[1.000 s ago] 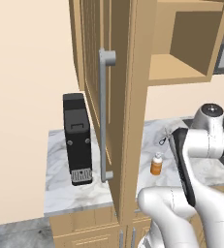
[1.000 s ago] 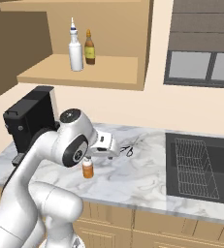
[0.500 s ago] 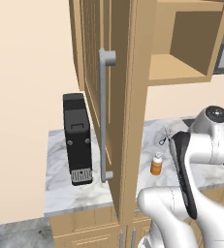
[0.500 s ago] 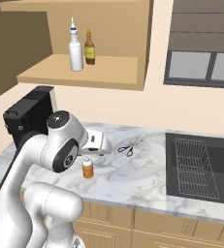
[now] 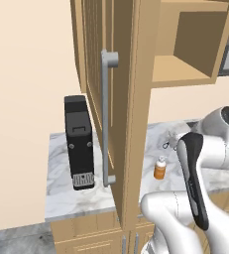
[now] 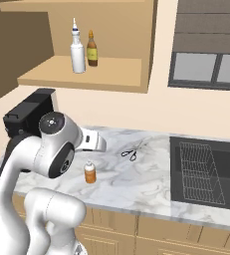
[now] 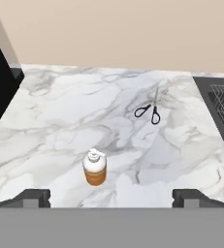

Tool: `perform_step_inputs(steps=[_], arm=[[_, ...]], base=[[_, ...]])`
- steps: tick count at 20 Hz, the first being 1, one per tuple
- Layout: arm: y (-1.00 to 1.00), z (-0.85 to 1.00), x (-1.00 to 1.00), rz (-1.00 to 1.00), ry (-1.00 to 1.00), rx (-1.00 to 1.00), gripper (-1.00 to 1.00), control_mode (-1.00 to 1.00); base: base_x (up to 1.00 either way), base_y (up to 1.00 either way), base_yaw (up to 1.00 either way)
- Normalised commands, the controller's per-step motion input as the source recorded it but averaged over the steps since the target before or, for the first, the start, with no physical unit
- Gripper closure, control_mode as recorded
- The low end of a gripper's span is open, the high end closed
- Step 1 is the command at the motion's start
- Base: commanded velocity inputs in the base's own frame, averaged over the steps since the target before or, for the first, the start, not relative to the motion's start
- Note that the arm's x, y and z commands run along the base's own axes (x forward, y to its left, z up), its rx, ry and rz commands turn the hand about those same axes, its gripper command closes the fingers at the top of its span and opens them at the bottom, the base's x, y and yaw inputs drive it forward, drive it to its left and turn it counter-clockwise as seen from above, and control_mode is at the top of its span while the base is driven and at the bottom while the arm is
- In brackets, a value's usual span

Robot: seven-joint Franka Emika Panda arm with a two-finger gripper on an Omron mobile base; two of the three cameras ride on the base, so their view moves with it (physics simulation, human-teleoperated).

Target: Pick the spray and soap dispenser from the cabinet and place them on the counter.

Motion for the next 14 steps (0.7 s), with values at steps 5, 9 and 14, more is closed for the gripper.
perform_step_inputs(steps=[5, 9, 14], arm=[[0.30, 0.50, -0.11, 0.00, 0.00, 0.02, -1.00, -1.00], [0.10, 0.29, -0.33, -0.01, -0.03, 0.00, -1.00, -1.00], [0.07, 0.27, -0.30, 0.01, -0.18, 0.01, -1.00, -1.00]], base=[[0.00, 0.00, 0.00], [0.00, 0.00, 0.00], [0.00, 0.00, 0.00]])
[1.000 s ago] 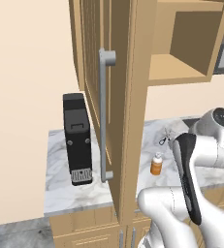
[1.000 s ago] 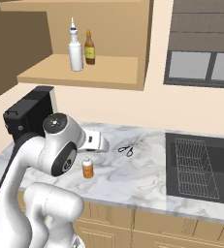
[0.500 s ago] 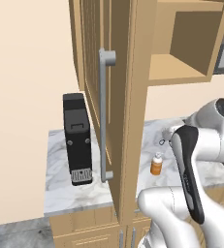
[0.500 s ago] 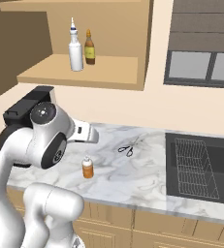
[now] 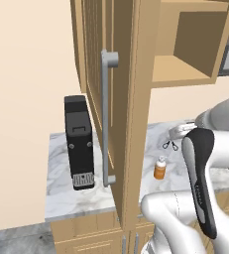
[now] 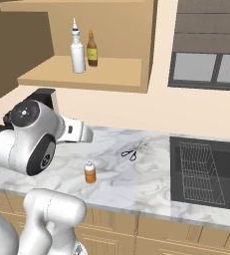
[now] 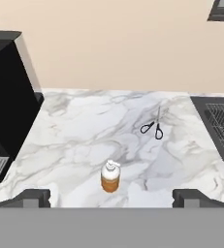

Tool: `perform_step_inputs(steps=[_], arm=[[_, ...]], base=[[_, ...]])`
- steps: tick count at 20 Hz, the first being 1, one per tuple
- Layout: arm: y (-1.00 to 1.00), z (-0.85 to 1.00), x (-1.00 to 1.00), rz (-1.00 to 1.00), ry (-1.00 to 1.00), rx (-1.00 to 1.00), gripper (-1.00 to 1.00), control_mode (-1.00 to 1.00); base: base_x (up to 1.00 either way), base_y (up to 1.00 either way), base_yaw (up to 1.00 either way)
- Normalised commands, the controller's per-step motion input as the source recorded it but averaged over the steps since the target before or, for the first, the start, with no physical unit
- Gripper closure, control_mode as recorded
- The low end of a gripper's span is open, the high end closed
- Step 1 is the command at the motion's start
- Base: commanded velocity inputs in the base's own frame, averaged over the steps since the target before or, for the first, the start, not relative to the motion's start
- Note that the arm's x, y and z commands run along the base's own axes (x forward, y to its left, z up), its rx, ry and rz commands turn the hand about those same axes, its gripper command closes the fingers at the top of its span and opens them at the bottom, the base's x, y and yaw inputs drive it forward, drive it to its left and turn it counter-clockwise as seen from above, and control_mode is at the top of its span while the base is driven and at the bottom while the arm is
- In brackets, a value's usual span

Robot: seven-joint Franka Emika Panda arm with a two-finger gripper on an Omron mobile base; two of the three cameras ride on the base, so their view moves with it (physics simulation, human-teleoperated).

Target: Pick the spray and soap dispenser from the cabinet and place them on the counter.

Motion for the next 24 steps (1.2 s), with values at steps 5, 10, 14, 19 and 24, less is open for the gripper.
perform_step_inputs(steps=[5, 10, 14, 19, 24], arm=[[0.13, 0.40, -0.17, 0.02, -0.06, 0.02, -1.00, -1.00], [0.17, 0.43, -0.16, 0.02, -0.10, 0.00, -1.00, -1.00], [0.09, 0.37, -0.18, 0.00, -0.10, 0.00, -1.00, -1.00], [0.13, 0.29, -0.21, 0.00, -0.17, 0.00, -1.00, -1.00], [0.11, 0.20, -0.13, 0.01, -0.10, -0.01, -1.00, -1.00]], base=[[0.00, 0.00, 0.00], [0.00, 0.00, 0.00], [0.00, 0.00, 0.00], [0.00, 0.00, 0.00], [0.00, 0.00, 0.00]])
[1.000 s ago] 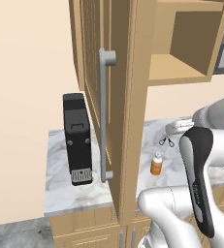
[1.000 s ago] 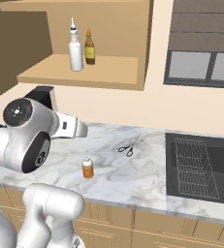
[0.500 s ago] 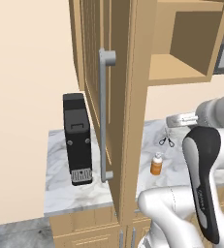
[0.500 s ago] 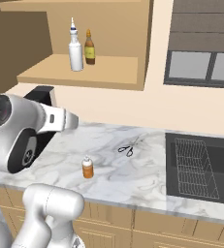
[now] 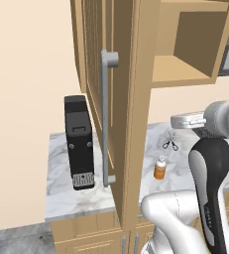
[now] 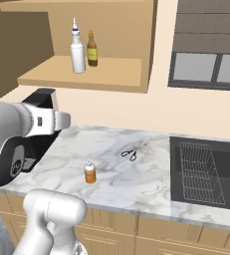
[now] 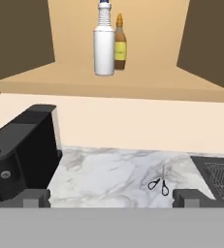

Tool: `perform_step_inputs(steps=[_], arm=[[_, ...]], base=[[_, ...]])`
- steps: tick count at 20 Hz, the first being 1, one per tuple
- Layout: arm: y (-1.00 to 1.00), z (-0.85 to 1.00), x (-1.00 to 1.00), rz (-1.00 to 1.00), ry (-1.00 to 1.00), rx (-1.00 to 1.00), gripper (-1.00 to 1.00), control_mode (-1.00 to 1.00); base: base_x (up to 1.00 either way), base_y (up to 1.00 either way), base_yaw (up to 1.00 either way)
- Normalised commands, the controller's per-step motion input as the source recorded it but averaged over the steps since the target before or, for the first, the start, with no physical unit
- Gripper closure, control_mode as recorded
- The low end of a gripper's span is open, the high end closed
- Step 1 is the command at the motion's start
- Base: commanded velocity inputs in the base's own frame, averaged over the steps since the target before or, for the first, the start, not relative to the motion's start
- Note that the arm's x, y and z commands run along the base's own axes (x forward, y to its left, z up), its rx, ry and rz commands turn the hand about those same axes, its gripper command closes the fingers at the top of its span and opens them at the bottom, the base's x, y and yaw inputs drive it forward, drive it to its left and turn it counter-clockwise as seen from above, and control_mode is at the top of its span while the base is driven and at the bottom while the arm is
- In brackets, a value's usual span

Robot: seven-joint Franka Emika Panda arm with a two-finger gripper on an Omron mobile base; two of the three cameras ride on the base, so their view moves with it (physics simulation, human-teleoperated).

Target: Pick the spray and soap dispenser from the cabinet and place them on the counter.

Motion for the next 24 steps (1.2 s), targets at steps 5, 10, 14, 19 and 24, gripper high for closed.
perform_step_inputs(steps=[5, 10, 14, 19, 24], arm=[[0.14, 0.34, -0.01, 0.00, -0.01, 0.00, -1.00, -1.00], [0.13, 0.39, -0.02, 0.00, -0.04, 0.00, -1.00, -1.00], [0.09, 0.31, -0.10, 0.00, -0.12, 0.00, -1.00, -1.00], [0.11, 0.29, -0.08, 0.00, -0.16, 0.00, -1.00, -1.00], [0.09, 0.34, 0.00, 0.00, -0.05, 0.00, -1.00, -1.00]], base=[[0.00, 0.00, 0.00], [0.00, 0.00, 0.00], [0.00, 0.00, 0.00], [0.00, 0.00, 0.00], [0.00, 0.00, 0.00]])
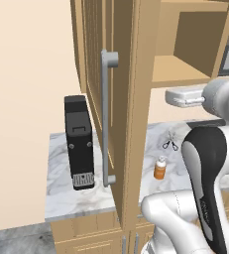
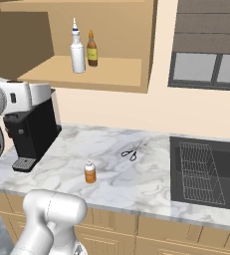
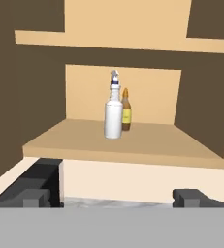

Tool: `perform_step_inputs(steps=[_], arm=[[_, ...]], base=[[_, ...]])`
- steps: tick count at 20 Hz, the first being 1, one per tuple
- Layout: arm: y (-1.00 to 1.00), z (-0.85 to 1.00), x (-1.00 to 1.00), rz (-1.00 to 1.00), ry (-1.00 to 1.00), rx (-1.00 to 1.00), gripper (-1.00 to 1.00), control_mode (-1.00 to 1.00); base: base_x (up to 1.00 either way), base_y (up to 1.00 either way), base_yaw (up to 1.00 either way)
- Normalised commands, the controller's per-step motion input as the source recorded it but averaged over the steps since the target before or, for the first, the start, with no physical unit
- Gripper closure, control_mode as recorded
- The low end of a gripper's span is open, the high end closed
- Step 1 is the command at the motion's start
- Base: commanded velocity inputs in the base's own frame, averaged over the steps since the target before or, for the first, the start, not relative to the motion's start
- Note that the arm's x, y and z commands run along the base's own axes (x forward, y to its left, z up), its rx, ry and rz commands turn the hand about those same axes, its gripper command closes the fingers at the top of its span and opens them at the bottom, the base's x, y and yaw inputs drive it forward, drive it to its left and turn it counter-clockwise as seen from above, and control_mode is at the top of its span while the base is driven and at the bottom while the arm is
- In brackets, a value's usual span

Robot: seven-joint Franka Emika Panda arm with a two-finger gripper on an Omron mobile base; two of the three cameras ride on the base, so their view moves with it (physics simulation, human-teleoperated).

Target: Pick the spray and soap dispenser from the cabinet and place them on the counter.

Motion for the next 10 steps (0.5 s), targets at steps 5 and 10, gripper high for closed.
perform_step_inputs(steps=[5, 10], arm=[[0.03, 0.27, 0.04, 0.00, 0.02, 0.00, -1.00, -1.00], [0.00, 0.19, 0.11, 0.00, 0.09, 0.00, -1.00, -1.00]], base=[[0.00, 0.00, 0.00], [0.00, 0.00, 0.00]])
